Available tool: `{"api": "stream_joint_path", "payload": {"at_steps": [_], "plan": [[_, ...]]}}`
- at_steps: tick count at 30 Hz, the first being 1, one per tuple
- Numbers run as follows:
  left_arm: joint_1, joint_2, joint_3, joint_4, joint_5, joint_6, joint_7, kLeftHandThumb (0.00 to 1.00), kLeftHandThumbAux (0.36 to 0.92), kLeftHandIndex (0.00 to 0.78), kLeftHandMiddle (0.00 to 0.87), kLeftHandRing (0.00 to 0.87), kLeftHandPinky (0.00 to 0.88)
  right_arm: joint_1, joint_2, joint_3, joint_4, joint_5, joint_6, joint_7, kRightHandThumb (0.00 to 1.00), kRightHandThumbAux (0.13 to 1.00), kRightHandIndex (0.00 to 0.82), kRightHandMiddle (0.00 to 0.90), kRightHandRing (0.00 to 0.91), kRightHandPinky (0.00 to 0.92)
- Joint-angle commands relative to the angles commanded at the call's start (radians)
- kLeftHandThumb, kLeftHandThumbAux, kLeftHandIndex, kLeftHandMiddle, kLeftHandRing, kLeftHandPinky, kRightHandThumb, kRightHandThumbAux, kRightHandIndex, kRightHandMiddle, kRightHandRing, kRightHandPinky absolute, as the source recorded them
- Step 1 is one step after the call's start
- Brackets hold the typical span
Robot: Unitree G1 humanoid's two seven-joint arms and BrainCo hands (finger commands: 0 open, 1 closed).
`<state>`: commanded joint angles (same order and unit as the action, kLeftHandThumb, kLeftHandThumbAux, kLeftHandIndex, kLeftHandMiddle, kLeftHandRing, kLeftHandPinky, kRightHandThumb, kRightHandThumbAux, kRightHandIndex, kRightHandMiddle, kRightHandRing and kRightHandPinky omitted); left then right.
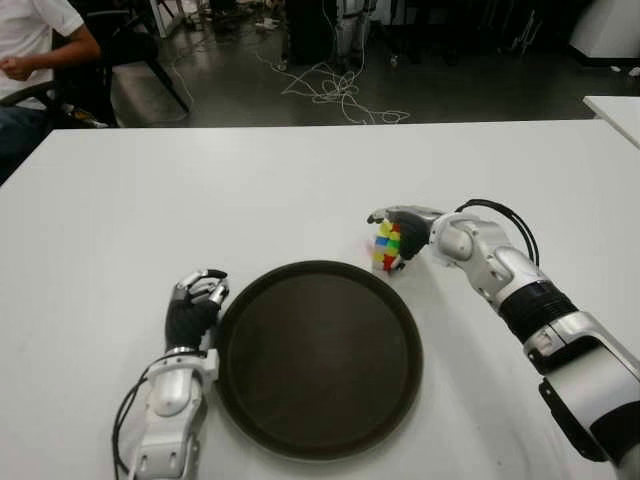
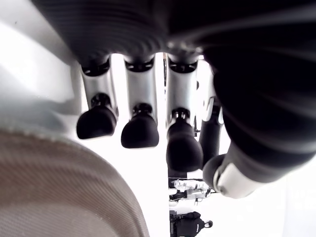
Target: Pick up the Rubik's Cube and put it in the plate
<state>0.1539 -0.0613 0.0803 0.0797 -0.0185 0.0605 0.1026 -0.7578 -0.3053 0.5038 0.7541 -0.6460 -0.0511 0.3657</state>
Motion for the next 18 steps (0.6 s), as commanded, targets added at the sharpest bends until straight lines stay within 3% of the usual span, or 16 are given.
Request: {"api": "stream_joint_path", "payload": {"at_steps": [10,18], "plan": [[0.004,-0.002,0.001,-0.001,-0.003,-0.014,-0.007,0.709,0.704,0.444,0.812,0.820,0.811,-0.004,-0.001,0.004,0.013,-0.002,-0.013,0.005,0.000,0.919,0.193,0.169,0.174,0.125],[0.004,0.004,0.000,0.003,0.000,-0.017,-0.012,0.710,0.704,0.444,0.810,0.819,0.809,-0.009,0.002,0.014,0.017,-0.016,0.006,0.016,0.000,0.902,0.163,0.150,0.162,0.112]]}}
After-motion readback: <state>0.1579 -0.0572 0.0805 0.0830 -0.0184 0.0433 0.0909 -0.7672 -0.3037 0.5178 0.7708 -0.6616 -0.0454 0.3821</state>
